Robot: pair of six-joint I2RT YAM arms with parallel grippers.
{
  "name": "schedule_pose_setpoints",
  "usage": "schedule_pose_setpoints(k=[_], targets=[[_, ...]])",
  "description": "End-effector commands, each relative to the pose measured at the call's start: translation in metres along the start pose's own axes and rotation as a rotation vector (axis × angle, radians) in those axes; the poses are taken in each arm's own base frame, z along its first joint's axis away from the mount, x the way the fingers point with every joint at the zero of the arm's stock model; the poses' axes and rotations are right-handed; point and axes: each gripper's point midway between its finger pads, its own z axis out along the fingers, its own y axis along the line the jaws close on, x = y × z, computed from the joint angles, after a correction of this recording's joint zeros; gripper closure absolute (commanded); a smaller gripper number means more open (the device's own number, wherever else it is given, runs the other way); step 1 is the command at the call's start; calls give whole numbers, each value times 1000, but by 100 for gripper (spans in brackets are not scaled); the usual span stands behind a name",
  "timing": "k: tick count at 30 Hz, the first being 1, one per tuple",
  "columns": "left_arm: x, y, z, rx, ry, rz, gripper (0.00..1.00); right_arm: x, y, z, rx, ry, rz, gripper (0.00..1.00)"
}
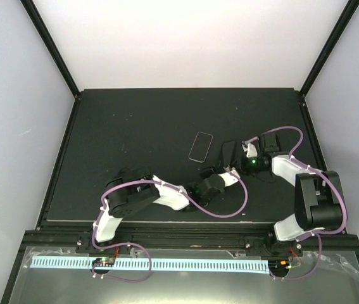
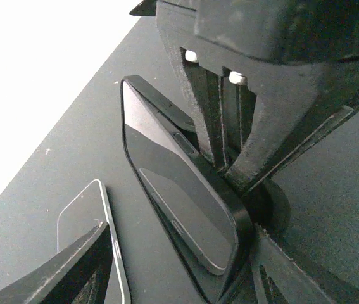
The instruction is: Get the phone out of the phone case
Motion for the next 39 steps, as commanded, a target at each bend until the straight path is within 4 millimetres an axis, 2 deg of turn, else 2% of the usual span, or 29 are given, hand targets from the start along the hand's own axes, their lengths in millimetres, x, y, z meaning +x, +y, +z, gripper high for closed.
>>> schedule_pose_setpoints(k=[1,3,9,11,18,21,25,30,33,37,39], targets=[[-9,0,9,-66,-7,55,42,-8,29,-5,-133,3,-59,99],[-7,-3,11,-88,4,90,46,-7,32,-6,-146,4,-65,99],[-14,-2,8,-158,-14,130,65,-7,43,-14,-185,-15,-92,99],[-15,-3,7,-152,-19,133,76,-7,45,-15,-191,-18,-96,99],[-25,3,-4,-190,-69,123,98,-9,44,-17,-176,-34,-107,99],[-28,11,-11,-200,-95,76,99,-15,39,-20,-126,-72,-127,99],[-38,23,-31,-172,-175,-50,98,-35,24,-32,27,-175,-169,99],[-48,34,-53,-125,-257,-161,98,-46,19,-43,101,-246,-219,99],[-51,49,-69,-136,-290,-216,98,-52,25,-55,119,-290,-270,99],[-52,64,-80,-154,-301,-272,98,-55,39,-75,117,-376,-346,99],[-54,69,-86,-150,-313,-295,98,-59,39,-86,153,-424,-358,99]])
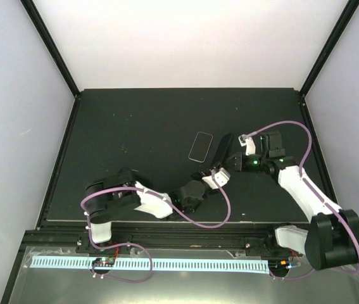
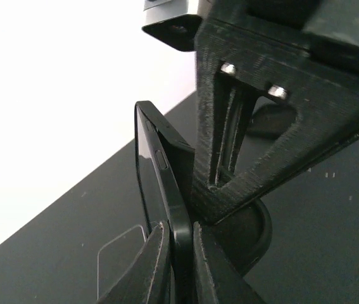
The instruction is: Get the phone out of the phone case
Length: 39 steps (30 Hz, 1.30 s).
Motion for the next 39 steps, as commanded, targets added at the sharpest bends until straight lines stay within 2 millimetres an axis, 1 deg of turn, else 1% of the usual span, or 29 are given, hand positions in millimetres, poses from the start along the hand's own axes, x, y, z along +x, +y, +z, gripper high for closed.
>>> schedule_pose_setpoints(k=[1,4,6,11,16,19,20,21,23,25,28,30,31,32,33,34,37,39], targets=[[-27,37,-20,-91,-68,-147,99,-64,-40,-43,318,-308,-156,99],[-35,49,-28,-95,-84,-199,98,-65,-36,-50,328,-341,-191,99],[-45,59,-35,-88,-104,-247,98,-65,-37,-48,326,-330,-193,99],[-60,80,-53,-72,-129,-324,98,-65,-31,-44,286,-311,-208,99],[-68,103,-73,-50,-151,-413,98,-66,-24,-46,256,-319,-215,99],[-82,110,-85,19,-173,-481,98,-67,-23,-46,252,-319,-211,99],[-83,114,-87,14,-160,-479,98,-67,-24,-47,260,-321,-210,99],[-79,118,-88,-6,-134,-462,98,-68,-26,-47,270,-323,-206,99],[-71,133,-91,-74,-107,-427,98,-69,-29,-49,283,-326,-201,99],[-58,145,-90,-118,-70,-383,99,-70,-31,-49,283,-321,-193,99],[-27,155,-79,-191,78,-248,98,-71,-32,-48,284,-314,-185,99],[-7,163,-75,-286,159,-129,98,-71,-32,-49,286,-313,-184,99],[0,163,-73,-309,181,-70,98,-71,-32,-49,286,-314,-181,99],[2,164,-72,-317,188,-19,98,-71,-32,-50,286,-314,-181,99],[13,158,-67,-313,218,40,98,-72,-32,-50,286,-316,-179,99],[18,157,-64,-318,239,81,98,-72,-32,-50,284,-316,-179,99],[32,153,-52,-298,286,160,98,-73,-32,-52,283,-319,-175,99],[47,148,-41,-252,312,222,98,-73,-32,-52,281,-319,-175,99]])
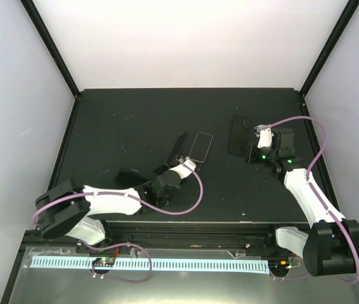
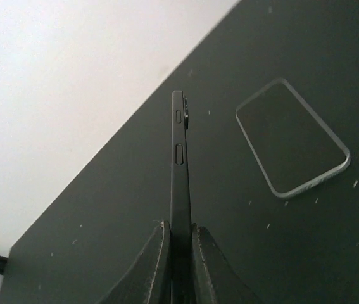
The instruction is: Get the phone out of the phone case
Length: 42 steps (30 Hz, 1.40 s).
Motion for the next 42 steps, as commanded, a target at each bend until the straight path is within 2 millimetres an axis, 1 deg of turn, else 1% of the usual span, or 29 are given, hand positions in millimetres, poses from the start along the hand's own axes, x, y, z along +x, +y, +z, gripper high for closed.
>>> schedule_pose_setpoints(k=[1,6,7,11,15,16,17,18,19,20,25,27,28,30,31,34,36,37,39,42], targets=[[-9,5,24,-14,-10,139,98,-19,2,-6,0,-52,-23,99],[9,-9,56,42,48,245,98,-18,0,-5,-3,-43,-12,99],[15,-13,62,50,66,269,98,-17,0,-5,-5,-40,-10,99],[26,-21,82,65,98,344,98,-17,-2,-4,-6,-33,-3,99],[37,-33,99,83,145,427,98,-17,-3,-4,-3,-29,1,99],[39,-35,102,82,155,443,97,-17,-3,-4,-4,-28,2,99],[41,-37,105,79,164,457,93,-17,-3,-4,-5,-28,0,99],[43,-38,108,76,172,469,85,-17,-3,-4,-6,-29,1,99],[45,-39,110,76,178,479,80,-18,-3,-4,-8,-29,0,99],[47,-40,112,78,188,491,76,-18,-3,-5,-9,-28,0,99],[53,-38,115,71,203,498,68,-17,-5,-4,-5,-25,6,99],[53,-37,114,73,208,492,62,-16,-6,-3,-4,-21,11,99],[54,-37,114,72,214,488,56,-16,-7,-2,-5,-17,11,99],[57,-34,113,65,242,472,36,-15,-6,-2,-17,-8,10,99],[56,-32,114,65,258,456,29,-15,-4,-1,-34,0,3,99],[56,-34,110,110,302,400,16,-14,1,-1,-66,9,-17,99],[56,-35,106,152,333,350,9,-14,2,-1,-74,8,-28,99],[54,-36,103,167,348,325,8,-15,2,-1,-77,7,-33,99],[52,-30,97,167,379,270,7,-15,3,-2,-84,6,-46,99],[40,-18,82,164,377,143,6,-17,6,-4,-114,12,-71,99]])
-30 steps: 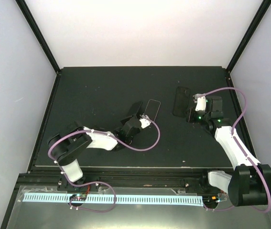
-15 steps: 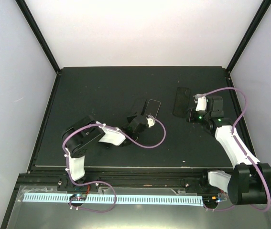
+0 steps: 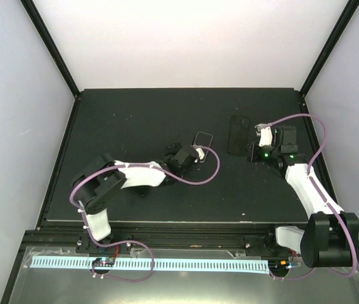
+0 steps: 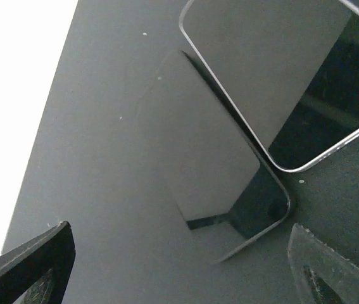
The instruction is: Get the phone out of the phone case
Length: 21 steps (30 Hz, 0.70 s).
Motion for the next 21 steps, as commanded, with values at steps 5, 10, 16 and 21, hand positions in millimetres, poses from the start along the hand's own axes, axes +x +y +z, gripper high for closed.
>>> schedule_pose_setpoints(k=[5,10,16,21], targets=[[-14,37,-75,124,-27,-442,6,-21,7,-7,-36,8,-144,99],[-25,54,-140,308,-113,-679,9,-18,-8,-7,39,157,-215,99],[-26,88,-220,458,-223,-766,12,26,-36,4,105,385,-178,99],[16,83,-216,383,-247,-663,22,45,-72,22,170,473,-110,99]])
